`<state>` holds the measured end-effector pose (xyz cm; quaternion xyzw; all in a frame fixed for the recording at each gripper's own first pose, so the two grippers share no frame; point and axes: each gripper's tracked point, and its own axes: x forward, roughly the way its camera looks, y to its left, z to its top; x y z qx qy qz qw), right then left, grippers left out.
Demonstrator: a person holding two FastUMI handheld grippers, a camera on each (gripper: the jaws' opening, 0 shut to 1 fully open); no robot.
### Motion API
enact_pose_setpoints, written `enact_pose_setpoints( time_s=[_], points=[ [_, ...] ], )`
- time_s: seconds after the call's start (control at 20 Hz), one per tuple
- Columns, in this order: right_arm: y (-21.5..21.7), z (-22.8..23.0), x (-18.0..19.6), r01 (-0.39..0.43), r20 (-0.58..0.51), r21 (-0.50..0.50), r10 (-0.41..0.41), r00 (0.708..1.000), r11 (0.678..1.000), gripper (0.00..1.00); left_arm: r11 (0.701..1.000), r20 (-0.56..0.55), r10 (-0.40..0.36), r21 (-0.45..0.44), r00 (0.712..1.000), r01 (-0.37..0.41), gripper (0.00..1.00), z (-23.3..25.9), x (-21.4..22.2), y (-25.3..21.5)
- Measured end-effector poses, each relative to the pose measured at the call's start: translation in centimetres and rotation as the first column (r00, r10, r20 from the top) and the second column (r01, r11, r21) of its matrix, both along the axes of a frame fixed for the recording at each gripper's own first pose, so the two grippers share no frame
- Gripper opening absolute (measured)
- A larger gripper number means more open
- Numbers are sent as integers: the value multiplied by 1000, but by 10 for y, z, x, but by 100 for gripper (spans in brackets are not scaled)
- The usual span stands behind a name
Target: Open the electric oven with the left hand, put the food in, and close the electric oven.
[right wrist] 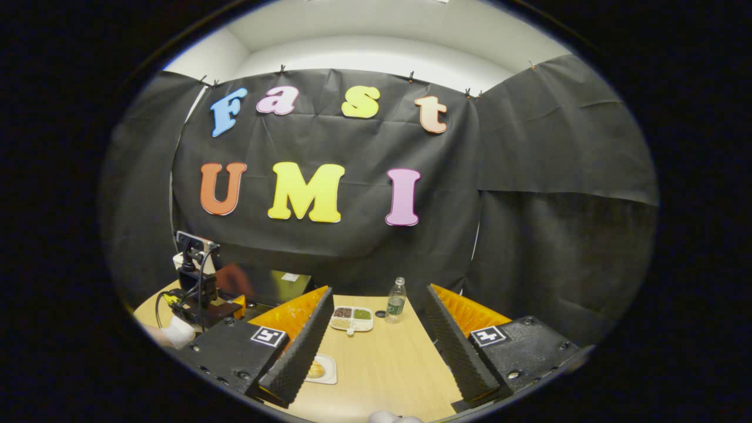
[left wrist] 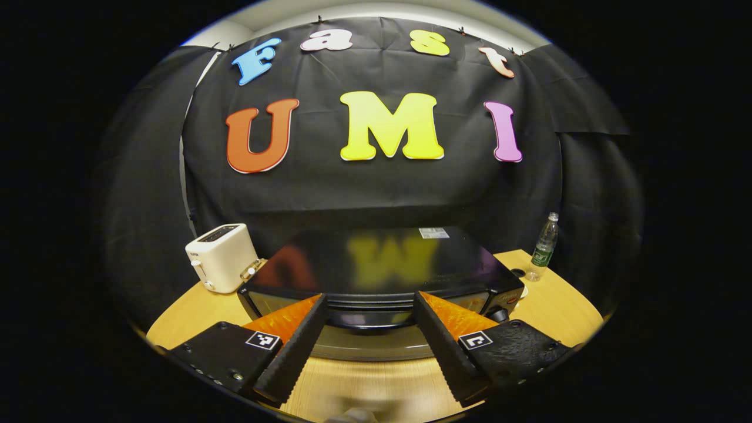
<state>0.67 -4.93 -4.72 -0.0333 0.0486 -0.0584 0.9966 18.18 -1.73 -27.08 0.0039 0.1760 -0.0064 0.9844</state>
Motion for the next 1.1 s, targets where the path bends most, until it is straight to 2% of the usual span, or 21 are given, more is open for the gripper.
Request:
enact_pose_setpoints(
  time_s=[0.05, 0.1, 0.15, 0.25, 0.65, 1.1],
  points=[
    [1, -1, 0, -3, 0, -4, 3, 1000, 1000, 97, 1000, 22, -5, 7, 1000, 5, 99, 5, 3, 0],
    [1, -1, -2, -4, -2, -10, 4, 1000, 1000, 99, 1000, 25, -6, 5, 1000, 6, 91, 6, 7, 0],
    [1, -1, -1, -3, -1, -11, 3, 1000, 1000, 99, 1000, 11, 3, 1, 1000, -3, 96, 1, 8, 2],
    [1, -5, 0, -5, -12, 0, 5, 1000, 1000, 97, 1000, 4, 9, 2, 1000, -9, 98, 0, 6, 4],
    [-1, -14, -1, -8, -27, 17, 9, 1000, 1000, 99, 1000, -28, -3, 7, 1000, 4, 99, -3, -3, 4],
    [10, -19, -5, -38, -27, 21, 39, 999, 999, 97, 1000, -42, -7, 5, 999, 7, 98, -16, -58, 5]
  ],
)
